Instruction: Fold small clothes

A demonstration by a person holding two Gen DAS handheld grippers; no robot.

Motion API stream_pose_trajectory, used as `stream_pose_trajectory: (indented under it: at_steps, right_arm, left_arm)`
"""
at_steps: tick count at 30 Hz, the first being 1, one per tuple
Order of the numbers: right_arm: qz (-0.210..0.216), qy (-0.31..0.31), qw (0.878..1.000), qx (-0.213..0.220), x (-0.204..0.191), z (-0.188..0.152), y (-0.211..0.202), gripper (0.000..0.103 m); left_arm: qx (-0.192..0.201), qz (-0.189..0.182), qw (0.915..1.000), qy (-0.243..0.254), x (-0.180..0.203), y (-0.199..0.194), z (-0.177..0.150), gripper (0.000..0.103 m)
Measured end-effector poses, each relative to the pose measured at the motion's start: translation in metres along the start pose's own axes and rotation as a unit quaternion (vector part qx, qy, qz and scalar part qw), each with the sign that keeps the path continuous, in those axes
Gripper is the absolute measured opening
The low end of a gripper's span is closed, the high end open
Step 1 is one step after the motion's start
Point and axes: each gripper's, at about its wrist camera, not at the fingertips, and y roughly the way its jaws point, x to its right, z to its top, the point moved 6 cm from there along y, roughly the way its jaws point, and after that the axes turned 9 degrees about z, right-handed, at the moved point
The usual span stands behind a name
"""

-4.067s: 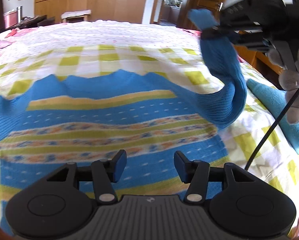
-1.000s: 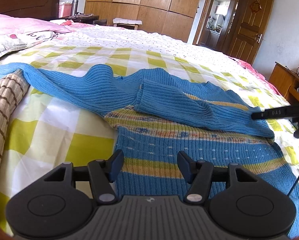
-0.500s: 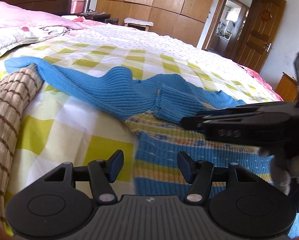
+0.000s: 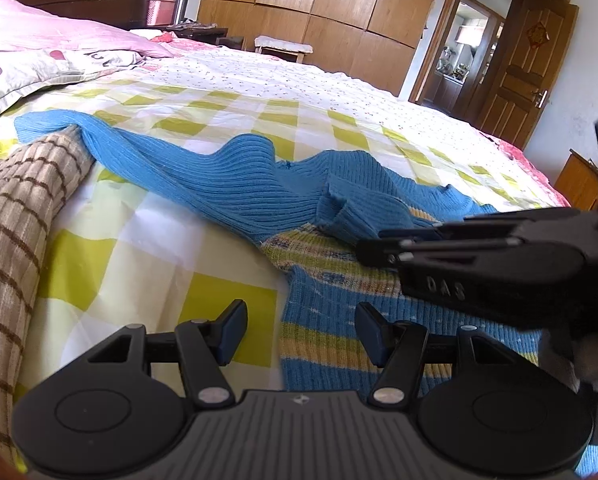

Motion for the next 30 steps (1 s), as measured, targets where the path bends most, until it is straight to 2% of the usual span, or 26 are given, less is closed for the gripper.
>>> stream_pose_trajectory:
  at_steps: [4,8,11,15,23,30]
  right_arm:
    - [0.003,0.015,1.000,-0.014,0.005,-0.004,0.011,0.017]
    - [0.016,0.051,0.999,0.003,0.011,-0.001,0.001,0.019]
    - [0.019,0.054,0.998,0.015,0.011,-0.004,-0.011,0.019]
    - [0.005,0.060,0.998,-0.008,0.016,-0.012,-0.006,0.019]
    - [-0.003,0.067,0.998,0.000,0.014,-0.015,-0.009,0.019]
    - [-0.007,0.079,0.996,0.044,0.016,-0.014,-0.026,0.020]
  left_arm:
    - [0.000,0.005,1.0000,-0.001,-0.002,0.001,0.000,0.064]
    - [0.015,0.016,0.9997,-0.001,-0.008,-0.002,0.006,0.064]
    - [0.014,0.021,0.9996,-0.016,-0.016,0.001,0.008,0.064]
    - [0.014,0.025,0.9991,-0.031,-0.023,0.002,0.010,0.064]
    - [0.025,0.044,0.9985,-0.019,-0.026,0.006,0.013,0.064]
    - [0.022,0.033,0.9985,-0.038,-0.032,0.008,0.015,0.064]
